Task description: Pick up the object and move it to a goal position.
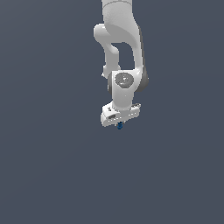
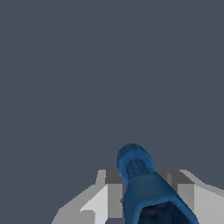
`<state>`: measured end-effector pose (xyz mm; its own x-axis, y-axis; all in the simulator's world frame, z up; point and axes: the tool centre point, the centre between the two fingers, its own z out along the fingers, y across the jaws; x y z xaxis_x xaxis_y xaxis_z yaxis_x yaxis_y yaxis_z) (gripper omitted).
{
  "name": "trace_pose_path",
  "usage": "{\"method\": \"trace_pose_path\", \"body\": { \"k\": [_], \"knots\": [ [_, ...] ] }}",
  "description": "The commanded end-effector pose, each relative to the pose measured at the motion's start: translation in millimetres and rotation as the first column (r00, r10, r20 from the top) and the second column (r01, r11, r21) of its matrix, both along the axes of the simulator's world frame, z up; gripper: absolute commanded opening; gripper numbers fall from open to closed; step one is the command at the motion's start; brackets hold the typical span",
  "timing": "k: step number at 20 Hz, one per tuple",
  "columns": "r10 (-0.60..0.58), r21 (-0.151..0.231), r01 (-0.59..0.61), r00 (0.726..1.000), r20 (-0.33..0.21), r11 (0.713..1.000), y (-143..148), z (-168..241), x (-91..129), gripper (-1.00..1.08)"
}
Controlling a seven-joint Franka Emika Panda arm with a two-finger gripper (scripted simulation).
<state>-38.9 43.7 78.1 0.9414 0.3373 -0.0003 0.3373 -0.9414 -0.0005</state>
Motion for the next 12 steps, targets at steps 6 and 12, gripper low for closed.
{"method": "trace_pose_path", "body": {
  "k": [6, 12],
  "knots": [
    [0.0, 0.001, 0.0, 1.0, 0.001, 1.0, -11, 52, 33, -1.0],
    [0.0, 0.001, 0.0, 1.0, 0.001, 1.0, -22, 101, 64, -1.0]
  ]
}}
